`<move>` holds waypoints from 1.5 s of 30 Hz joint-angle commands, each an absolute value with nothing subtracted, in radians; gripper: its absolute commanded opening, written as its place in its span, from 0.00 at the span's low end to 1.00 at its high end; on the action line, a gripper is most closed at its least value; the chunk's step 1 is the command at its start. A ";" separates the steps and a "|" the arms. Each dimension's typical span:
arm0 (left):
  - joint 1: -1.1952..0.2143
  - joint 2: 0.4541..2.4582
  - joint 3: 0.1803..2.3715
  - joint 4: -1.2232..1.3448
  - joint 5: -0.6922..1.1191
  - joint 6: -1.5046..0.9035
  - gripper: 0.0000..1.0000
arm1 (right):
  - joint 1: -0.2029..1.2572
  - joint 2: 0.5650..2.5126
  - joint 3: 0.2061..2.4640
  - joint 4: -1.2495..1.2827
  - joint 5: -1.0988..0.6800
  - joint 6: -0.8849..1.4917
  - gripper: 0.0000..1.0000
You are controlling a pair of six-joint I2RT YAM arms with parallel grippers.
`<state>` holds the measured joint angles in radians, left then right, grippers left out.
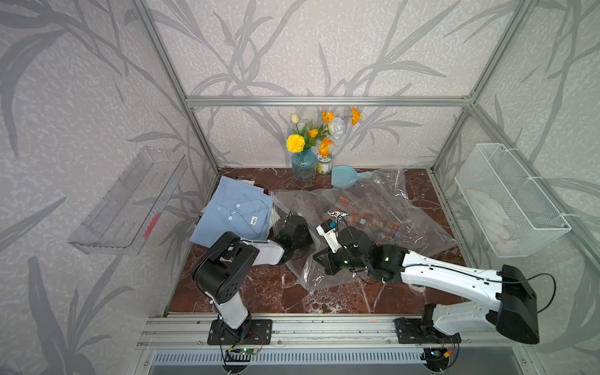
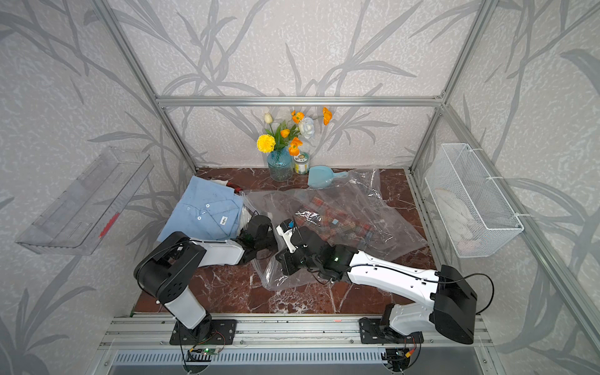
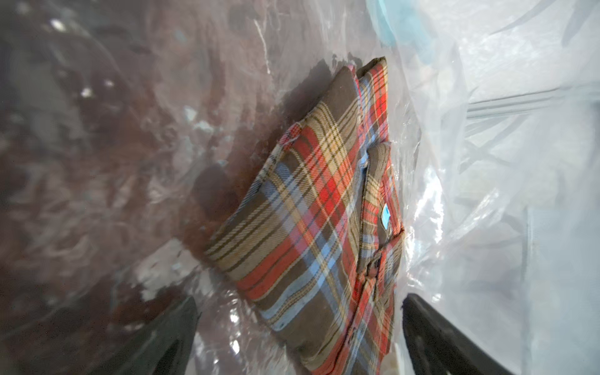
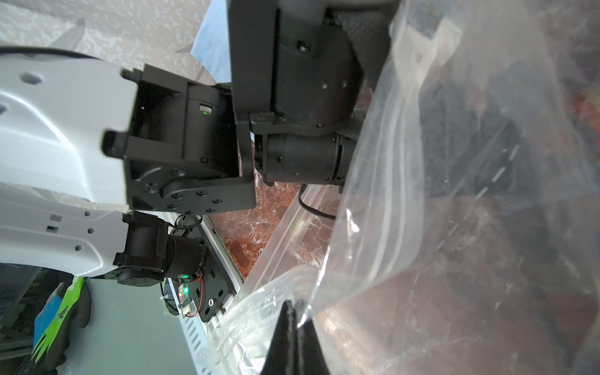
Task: Take the shirt out of the vacuum bag
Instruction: Take out the shirt from the vacuum bag.
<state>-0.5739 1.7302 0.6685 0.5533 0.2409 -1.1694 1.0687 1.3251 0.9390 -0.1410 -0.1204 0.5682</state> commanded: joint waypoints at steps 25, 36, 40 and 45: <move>-0.653 1.788 0.750 0.447 -0.029 -1.224 0.00 | 0.996 1.122 0.861 -0.251 -0.042 0.536 0.86; -0.646 1.708 0.805 0.334 0.058 -1.127 0.00 | 0.486 1.080 0.774 -0.461 -0.103 0.570 0.94; -0.639 1.660 0.789 0.301 0.076 -1.111 0.00 | 0.350 1.111 0.648 -0.347 -0.118 0.631 0.92; -0.621 1.582 0.768 0.235 0.121 -1.079 0.00 | 0.238 1.173 0.584 -0.282 -0.088 0.736 0.90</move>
<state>-0.6334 1.6398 0.7826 0.2905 0.0864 -1.1244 0.2699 1.1606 0.5880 -0.3485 -0.1097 0.6624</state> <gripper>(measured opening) 0.048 0.906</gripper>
